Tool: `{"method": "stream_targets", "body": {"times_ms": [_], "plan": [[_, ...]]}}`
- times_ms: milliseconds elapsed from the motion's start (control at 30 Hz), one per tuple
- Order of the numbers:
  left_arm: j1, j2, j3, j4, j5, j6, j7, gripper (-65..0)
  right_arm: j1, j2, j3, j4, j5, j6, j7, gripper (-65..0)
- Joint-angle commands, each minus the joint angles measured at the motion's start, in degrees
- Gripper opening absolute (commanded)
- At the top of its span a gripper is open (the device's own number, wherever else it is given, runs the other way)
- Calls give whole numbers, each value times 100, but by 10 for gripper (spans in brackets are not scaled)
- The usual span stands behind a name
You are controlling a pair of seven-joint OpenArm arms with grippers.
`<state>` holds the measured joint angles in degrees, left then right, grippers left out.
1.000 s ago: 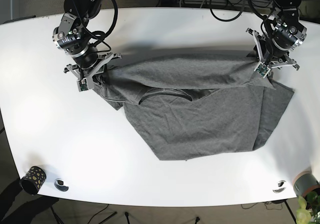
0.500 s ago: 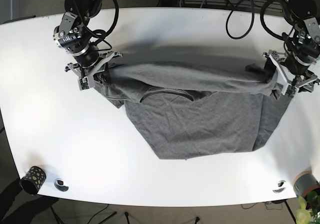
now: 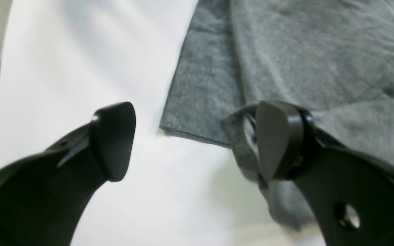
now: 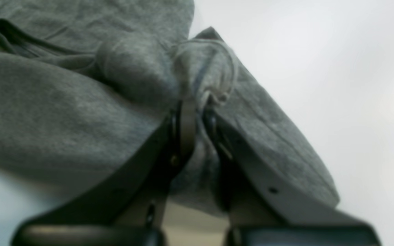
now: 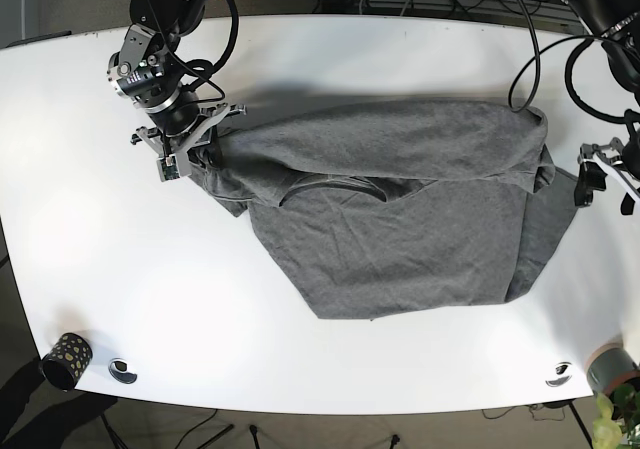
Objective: Fold the T-shirt properly
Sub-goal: 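Release and regrasp the shirt edge with the left gripper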
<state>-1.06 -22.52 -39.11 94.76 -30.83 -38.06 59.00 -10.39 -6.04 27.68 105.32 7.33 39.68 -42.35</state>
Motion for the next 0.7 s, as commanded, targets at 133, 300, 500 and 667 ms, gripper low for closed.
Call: {"method": "stream_targets", "body": {"times_ms": [133, 300, 500, 667], "plan": [[-672, -372, -14, -1155, -51, 22, -164, -138, 59, 20, -3, 128, 71, 32, 134, -650], [-1103, -416, 232, -2078, 90, 31, -270, -138, 138, 20, -3, 101, 71, 32, 134, -650], [-1226, -372, 663, -2685, 679, 31, -999, -139, 209, 20, -12, 92, 71, 32, 116, -650], [-1243, -363, 698, -3168, 872, 31, -1412, -139, 261, 20, -12, 84, 71, 32, 107, -650]]}}
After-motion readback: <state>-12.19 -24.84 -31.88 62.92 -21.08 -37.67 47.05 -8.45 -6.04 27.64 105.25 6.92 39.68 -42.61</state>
